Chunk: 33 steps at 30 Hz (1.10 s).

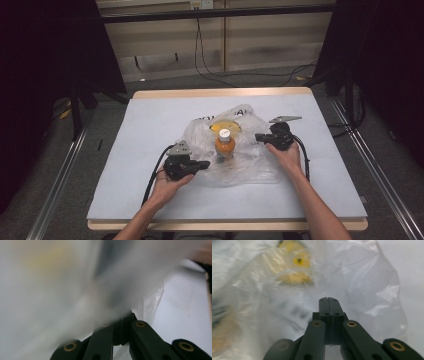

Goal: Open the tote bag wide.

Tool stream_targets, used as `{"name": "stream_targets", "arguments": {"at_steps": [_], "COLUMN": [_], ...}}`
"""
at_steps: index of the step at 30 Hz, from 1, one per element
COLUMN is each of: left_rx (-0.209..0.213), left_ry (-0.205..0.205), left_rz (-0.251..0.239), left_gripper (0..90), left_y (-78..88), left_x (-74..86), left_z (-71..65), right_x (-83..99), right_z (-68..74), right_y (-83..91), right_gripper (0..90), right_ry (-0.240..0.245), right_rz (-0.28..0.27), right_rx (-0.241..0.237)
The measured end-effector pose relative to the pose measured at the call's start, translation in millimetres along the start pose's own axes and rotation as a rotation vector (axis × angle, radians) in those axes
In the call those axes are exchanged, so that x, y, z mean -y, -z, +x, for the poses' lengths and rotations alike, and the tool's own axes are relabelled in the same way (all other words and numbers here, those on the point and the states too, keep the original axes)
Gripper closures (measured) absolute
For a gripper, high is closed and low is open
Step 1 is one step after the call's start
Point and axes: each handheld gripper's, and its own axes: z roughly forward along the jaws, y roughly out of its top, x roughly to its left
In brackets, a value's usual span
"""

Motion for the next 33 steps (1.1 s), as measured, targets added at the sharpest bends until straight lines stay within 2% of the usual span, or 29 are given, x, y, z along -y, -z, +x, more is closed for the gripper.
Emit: {"name": "stream_targets", "arguments": {"at_steps": [7,10,14,15,18,19,22,24,25,26,28,29,33], "left_rx": [0.012,0.009,0.004,-0.001,0.010,0.001,0.001,-0.019,-0.019,-0.020,-0.048,-0.052,-0.062], "left_ry": [-0.033,-0.051,-0.061,-0.062,-0.099,-0.113,-0.122,-0.110,-0.087,-0.076,-0.076,-0.056,-0.042], "left_rz": [-0.102,-0.118,-0.142,-0.135,-0.154,-0.153,-0.169,-0.162,-0.150,-0.138,-0.110,-0.099,-0.017], "left_gripper": [90.0,90.0,90.0,90.0,90.0,90.0,90.0,90.0,90.0,90.0,90.0,90.0,90.0], "left_y": [22.9,30.2,39.6,42.1,50.0,51.4,52.7,49.8,46.0,42.8,33.7,28.7,9.5], "left_x": [-15.3,-23.6,-38.1,-42.1,-55.1,-59.8,-70.0,-73.1,-73.2,-72.5,-69.6,-67.8,-62.7], "left_z": [-12.3,-15.8,-15.7,-16.5,-24.8,-26.9,-23.9,-16.2,-9.2,-4.9,4.4,8.1,18.4], "right_x": [-13.5,-18.6,-24.8,-26.6,-34.1,-36.4,-40.7,-41.6,-41.8,-42.4,-44.0,-45.2,-50.1], "right_z": [21.1,28.7,38.4,40.9,49.6,51.7,56.4,59.7,61.5,63.8,65.7,65.8,68.2], "right_y": [28.1,36.8,40.4,40.3,39.7,39.3,34.2,30.1,28.3,26.2,23.2,21.0,12.0], "right_gripper": [90.0,90.0,90.0,90.0,90.0,90.0,90.0,90.0,90.0,90.0,90.0,90.0,90.0], "right_ry": [0.036,0.055,0.080,0.088,0.116,0.121,0.130,0.129,0.134,0.143,0.147,0.143,0.156], "right_rz": [-0.079,-0.103,-0.098,-0.095,-0.079,-0.082,-0.073,-0.073,-0.070,-0.065,-0.057,-0.053,-0.031], "right_rx": [-0.037,-0.057,-0.084,-0.094,-0.111,-0.118,-0.130,-0.144,-0.150,-0.152,-0.158,-0.171,-0.184]}}
